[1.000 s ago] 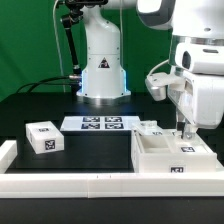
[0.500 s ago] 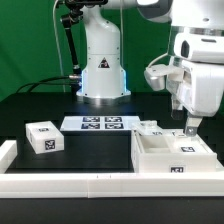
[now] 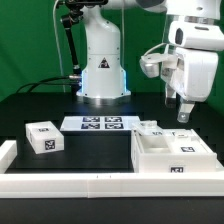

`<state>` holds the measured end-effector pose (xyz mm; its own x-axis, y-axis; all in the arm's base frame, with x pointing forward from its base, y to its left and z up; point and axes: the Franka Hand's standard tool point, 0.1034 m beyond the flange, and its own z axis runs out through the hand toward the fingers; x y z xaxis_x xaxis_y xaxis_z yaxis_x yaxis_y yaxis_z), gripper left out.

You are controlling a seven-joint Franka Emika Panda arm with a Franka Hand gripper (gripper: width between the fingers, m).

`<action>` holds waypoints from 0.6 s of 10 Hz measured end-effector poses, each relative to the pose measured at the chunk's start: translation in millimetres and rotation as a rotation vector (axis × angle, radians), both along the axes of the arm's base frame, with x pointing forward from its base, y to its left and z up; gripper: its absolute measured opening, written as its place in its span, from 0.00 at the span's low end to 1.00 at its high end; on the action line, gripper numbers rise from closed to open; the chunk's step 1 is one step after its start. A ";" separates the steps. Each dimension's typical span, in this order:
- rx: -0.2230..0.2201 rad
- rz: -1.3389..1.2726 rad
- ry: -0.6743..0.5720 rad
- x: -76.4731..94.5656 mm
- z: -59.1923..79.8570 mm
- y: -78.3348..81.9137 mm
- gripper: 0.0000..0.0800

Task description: Assemble cabinet

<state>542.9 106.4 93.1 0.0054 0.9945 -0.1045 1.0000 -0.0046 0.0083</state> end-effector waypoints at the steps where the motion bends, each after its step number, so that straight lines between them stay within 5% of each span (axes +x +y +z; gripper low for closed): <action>1: 0.000 0.000 0.001 -0.3 -0.3 0.0 1.00; 6: 0.007 0.189 0.008 -18.2 -0.9 -5.0 1.00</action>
Offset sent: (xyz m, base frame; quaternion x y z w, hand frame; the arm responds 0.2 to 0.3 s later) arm -0.0352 0.0085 0.0082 -0.0166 0.0636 -0.1584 0.9852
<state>524.7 101.4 92.2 -0.1829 0.9783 -0.0972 0.9830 0.1838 0.0008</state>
